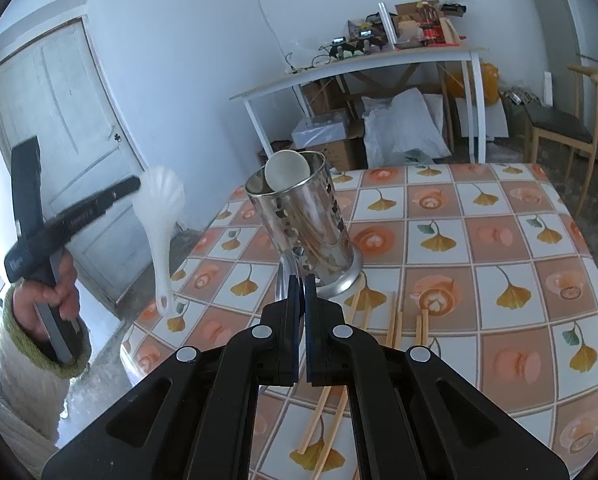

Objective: Organize utensils
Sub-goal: 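Carry the white spoon toward the steel holder with the left tool while the right carries the steel spoon, then lower the white spoon into the steel holder and open the left tool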

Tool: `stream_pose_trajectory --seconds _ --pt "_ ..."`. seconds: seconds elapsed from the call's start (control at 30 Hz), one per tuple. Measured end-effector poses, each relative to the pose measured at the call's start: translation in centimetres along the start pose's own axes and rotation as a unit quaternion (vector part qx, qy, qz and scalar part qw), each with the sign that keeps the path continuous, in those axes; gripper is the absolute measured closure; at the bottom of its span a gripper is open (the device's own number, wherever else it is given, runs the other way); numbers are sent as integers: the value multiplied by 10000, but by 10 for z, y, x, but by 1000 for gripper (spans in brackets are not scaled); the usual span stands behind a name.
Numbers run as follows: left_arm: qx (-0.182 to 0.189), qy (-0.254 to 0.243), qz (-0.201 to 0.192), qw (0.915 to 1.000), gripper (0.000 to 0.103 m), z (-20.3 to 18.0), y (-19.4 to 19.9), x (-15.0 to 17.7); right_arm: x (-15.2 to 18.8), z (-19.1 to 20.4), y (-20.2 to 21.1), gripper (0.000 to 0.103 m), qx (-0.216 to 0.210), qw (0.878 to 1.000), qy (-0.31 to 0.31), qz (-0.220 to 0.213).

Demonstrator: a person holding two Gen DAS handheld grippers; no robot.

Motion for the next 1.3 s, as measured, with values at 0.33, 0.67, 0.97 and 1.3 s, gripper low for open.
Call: stream_pose_trajectory --seconds 0.33,0.67,0.97,1.3 --pt "46 102 -868 9962 102 -15 -5 -72 2 -10 6 102 25 9999 -125 -46" --pt "358 330 -1540 9869 102 -48 -48 -116 3 -24 13 102 130 9995 -262 -91" --pt "203 89 -1419 9896 102 -63 -99 -90 5 -33 18 102 204 9991 -347 -91" --pt "137 -249 -1250 9917 102 -71 -118 -62 6 -32 19 102 176 9991 -373 -78"
Point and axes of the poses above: each gripper's, at about its wrist camera, not at the fingertips, and y roughly against the way its jaws point, z to its left, x to its underside, the point moved 8 cm from there along -y, roughly the way its jaws point, and after that the axes turned 11 degrees about -z, right-handed, at the moved point
